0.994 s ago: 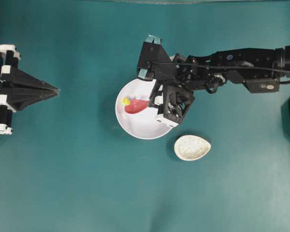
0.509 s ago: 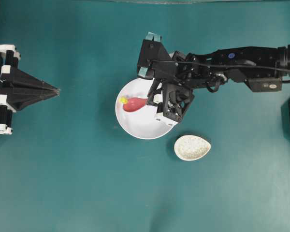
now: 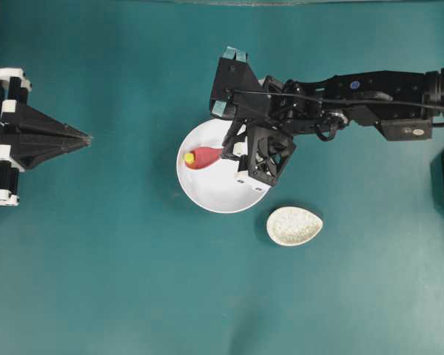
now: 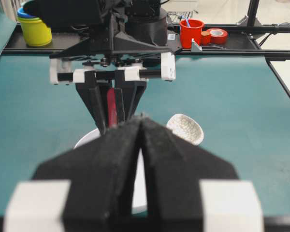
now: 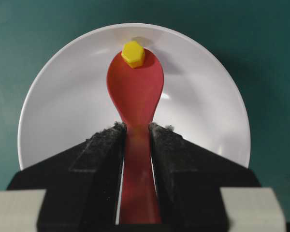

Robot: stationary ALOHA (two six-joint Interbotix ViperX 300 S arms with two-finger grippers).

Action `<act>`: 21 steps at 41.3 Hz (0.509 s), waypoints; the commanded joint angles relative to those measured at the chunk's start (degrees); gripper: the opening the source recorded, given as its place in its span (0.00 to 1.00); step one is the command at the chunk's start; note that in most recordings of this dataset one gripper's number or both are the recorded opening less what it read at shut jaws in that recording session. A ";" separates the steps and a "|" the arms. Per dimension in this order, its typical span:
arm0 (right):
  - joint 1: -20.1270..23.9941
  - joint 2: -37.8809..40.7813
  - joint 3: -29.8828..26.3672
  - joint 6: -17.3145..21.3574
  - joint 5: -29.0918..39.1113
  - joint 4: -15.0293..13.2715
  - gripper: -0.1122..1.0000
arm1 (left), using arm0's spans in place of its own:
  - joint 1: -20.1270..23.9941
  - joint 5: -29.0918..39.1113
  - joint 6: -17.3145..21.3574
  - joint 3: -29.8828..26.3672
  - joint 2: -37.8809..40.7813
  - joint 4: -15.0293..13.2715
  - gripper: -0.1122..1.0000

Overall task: Scoop the yellow hexagonal prism block from the bowl with a spoon using the right arm.
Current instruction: 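Push the spoon under the yellow hexagonal block toward the bowl's left rim, then raise the spoon carrying the yellow block up out of the bowl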

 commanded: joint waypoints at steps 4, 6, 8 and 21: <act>-0.18 -3.78 -1.14 0.00 -0.53 -0.09 0.32 | 0.00 -0.26 0.00 -1.05 0.26 0.09 0.10; -0.18 -4.66 -0.97 0.09 -0.53 -0.09 0.32 | 0.00 -0.26 0.00 -1.05 0.35 0.18 0.10; -0.18 -5.36 -0.88 0.09 -0.53 -0.09 0.32 | 0.00 -0.18 0.00 -1.05 0.26 0.18 0.10; 0.00 -13.36 0.97 -0.26 -3.08 -0.09 0.32 | 0.09 -0.18 0.00 -1.05 0.26 0.18 0.10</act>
